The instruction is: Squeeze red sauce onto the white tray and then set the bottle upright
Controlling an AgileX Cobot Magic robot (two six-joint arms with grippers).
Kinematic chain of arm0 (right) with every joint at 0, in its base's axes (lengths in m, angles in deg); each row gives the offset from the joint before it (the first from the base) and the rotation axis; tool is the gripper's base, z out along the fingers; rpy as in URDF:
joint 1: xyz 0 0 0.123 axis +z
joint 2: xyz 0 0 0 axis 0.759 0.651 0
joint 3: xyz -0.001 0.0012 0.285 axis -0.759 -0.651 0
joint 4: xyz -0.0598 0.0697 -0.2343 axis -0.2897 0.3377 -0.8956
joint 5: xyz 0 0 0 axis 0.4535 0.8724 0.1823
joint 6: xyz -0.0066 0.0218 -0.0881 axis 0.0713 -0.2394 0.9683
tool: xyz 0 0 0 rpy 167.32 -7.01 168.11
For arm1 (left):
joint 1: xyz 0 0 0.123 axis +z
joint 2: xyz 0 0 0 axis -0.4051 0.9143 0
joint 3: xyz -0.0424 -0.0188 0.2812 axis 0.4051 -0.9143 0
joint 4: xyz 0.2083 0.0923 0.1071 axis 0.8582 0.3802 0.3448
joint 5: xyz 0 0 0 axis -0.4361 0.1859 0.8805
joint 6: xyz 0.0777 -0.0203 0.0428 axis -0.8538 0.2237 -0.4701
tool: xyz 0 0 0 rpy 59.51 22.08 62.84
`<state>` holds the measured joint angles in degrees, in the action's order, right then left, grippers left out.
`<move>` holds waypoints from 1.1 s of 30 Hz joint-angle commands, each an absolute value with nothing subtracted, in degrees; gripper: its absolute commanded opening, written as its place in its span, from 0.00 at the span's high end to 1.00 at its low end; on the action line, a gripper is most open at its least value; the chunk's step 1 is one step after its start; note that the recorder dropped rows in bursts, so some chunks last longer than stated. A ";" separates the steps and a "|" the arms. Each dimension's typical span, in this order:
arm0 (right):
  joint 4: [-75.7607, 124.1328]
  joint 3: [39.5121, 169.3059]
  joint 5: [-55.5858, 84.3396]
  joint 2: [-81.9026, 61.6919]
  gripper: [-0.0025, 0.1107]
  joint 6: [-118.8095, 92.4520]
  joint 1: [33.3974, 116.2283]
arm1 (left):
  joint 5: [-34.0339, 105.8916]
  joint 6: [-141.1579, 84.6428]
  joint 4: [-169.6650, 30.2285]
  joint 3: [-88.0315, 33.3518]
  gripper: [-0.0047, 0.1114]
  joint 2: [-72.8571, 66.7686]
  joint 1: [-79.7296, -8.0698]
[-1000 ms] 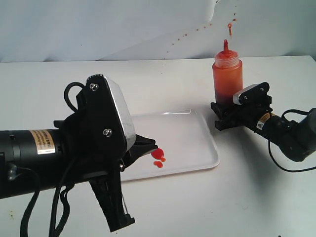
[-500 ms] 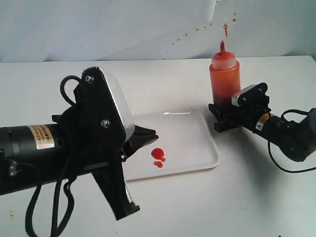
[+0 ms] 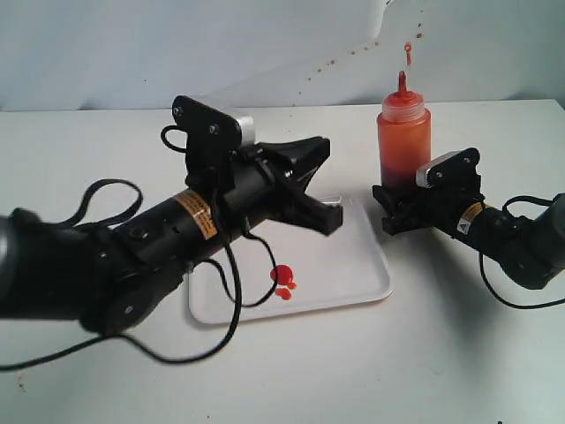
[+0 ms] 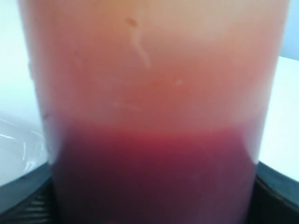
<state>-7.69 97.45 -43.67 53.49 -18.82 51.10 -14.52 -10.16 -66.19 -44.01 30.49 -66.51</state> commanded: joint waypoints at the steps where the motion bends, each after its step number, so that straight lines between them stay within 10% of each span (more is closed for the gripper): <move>1: -9.89 97.63 -41.70 53.59 0.98 -20.26 51.06 | -27.35 6.18 -47.10 -36.15 0.95 39.18 -59.70; 5: -9.89 97.63 -41.70 53.59 0.98 -20.26 51.06 | -23.62 6.08 -40.77 -28.27 0.88 42.47 -58.69; 14: -9.89 97.63 -41.70 53.59 0.98 -20.26 51.06 | -4.44 5.81 -45.23 -14.26 0.34 44.81 -58.69; 33: -9.89 97.63 -41.81 53.59 0.98 -20.24 51.06 | 0.12 20.68 -39.12 6.90 0.34 63.64 -59.90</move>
<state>-8.45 97.45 -43.67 53.49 -20.04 51.10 0.23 19.41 -39.85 4.93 62.56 -59.12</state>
